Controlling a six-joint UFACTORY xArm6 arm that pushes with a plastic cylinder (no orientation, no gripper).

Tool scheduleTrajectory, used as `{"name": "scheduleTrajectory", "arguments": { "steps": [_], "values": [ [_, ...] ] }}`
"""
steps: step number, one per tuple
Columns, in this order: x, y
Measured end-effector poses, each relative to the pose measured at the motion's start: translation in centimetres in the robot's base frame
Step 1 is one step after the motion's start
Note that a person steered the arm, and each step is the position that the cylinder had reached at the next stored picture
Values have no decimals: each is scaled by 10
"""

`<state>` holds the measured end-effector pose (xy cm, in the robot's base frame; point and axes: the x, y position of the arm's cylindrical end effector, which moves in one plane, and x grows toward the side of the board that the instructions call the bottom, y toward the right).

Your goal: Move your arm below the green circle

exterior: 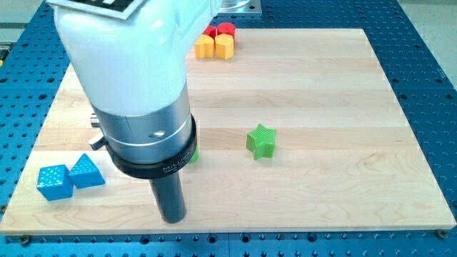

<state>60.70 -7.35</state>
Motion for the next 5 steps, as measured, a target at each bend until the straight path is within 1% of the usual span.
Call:
{"name": "scheduleTrajectory", "arguments": {
  "steps": [4,5],
  "values": [
    [2,-1],
    [-18,-14]
  ]
}}
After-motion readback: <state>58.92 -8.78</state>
